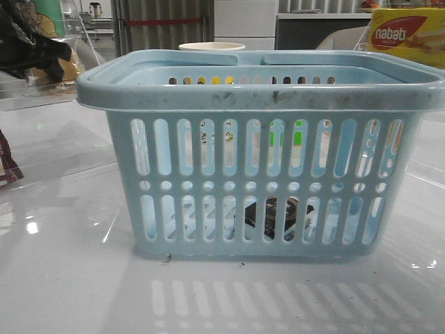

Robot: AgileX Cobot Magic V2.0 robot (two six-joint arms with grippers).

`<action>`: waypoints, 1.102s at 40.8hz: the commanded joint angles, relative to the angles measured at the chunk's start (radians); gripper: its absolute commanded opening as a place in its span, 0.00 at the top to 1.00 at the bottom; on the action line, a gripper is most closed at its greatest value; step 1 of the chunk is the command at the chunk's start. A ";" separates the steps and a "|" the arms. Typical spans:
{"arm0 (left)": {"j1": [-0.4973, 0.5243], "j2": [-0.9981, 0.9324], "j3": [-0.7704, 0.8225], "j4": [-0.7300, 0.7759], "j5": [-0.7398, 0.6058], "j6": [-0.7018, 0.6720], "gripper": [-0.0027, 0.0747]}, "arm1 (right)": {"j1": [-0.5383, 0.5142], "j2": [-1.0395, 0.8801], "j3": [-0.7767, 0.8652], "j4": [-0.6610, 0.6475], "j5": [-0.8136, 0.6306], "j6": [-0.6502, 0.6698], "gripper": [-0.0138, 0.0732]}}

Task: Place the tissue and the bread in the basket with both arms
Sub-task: 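Grasp the wrapped bread pastry with the left gripper and lift it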

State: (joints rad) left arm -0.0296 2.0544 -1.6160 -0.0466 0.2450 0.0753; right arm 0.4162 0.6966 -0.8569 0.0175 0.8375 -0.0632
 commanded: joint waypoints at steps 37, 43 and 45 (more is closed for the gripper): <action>-0.058 -0.419 -0.042 -0.008 0.407 -0.010 0.85 | -0.001 -0.002 -0.027 -0.008 -0.068 -0.008 0.14; -0.147 -0.524 -0.042 -0.008 0.449 -0.010 0.85 | -0.001 -0.002 -0.027 -0.008 -0.068 -0.008 0.14; -0.179 -0.549 -0.042 -0.008 0.462 -0.008 0.85 | -0.001 -0.002 -0.027 -0.008 -0.068 -0.008 0.14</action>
State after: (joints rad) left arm -0.1595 1.5960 -1.6201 -0.0459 0.7448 0.0753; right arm 0.4162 0.6966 -0.8569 0.0175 0.8375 -0.0632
